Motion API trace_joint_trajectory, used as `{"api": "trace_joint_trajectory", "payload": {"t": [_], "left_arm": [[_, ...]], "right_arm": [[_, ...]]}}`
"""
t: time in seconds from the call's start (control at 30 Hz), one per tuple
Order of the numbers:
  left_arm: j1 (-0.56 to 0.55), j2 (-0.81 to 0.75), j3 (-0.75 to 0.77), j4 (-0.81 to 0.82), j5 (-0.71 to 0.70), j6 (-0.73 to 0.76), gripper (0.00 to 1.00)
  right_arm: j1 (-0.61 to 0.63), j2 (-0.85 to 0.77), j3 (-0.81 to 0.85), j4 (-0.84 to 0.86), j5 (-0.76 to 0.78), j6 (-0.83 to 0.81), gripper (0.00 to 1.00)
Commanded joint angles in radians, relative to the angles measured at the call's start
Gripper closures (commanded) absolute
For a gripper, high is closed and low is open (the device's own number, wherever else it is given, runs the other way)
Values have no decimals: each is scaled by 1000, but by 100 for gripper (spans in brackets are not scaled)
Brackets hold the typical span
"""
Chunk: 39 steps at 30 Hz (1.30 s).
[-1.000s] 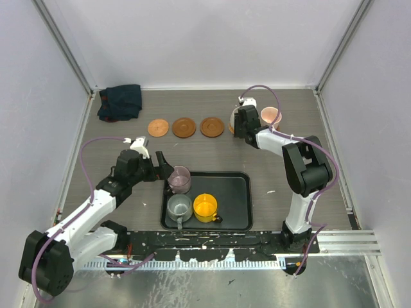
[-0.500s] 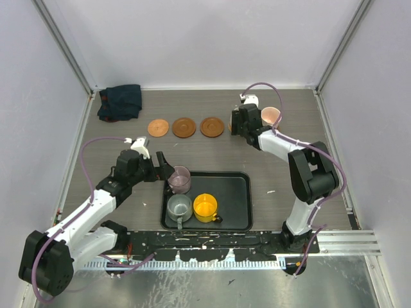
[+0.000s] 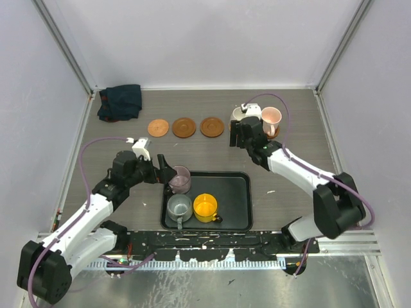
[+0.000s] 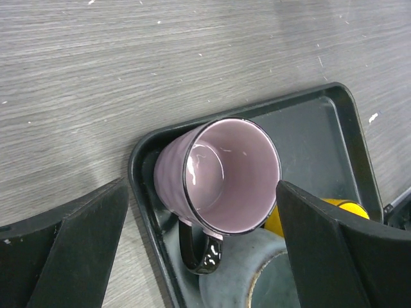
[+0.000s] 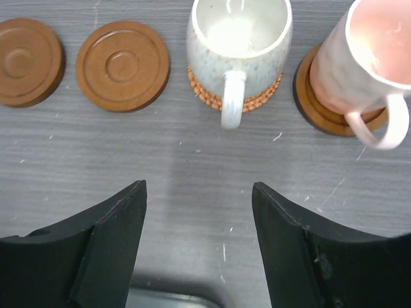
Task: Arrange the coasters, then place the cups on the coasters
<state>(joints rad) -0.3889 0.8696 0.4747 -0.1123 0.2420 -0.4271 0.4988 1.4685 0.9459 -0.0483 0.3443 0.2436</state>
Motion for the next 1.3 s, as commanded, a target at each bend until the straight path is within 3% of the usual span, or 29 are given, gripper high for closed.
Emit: {"api": "trace_joint_trajectory", "payload": {"t": [0.0,0.43,0.8,1.27], "left_arm": [[-2,-21,6,-15,81,23,2],[-37,-14,-10,-107,118,-5,1],[-112,37,4,-170,-14,-21,4],[-150,120,36,-188,-121,-2,35]], "right_arm": [[44,-133,-56,-22,32,57,29],[115,-321,-134,-84,21,88,29],[119,-327,-141,-68,-4,90,29],[121,-345,-160,-61,-17,103,29]]}}
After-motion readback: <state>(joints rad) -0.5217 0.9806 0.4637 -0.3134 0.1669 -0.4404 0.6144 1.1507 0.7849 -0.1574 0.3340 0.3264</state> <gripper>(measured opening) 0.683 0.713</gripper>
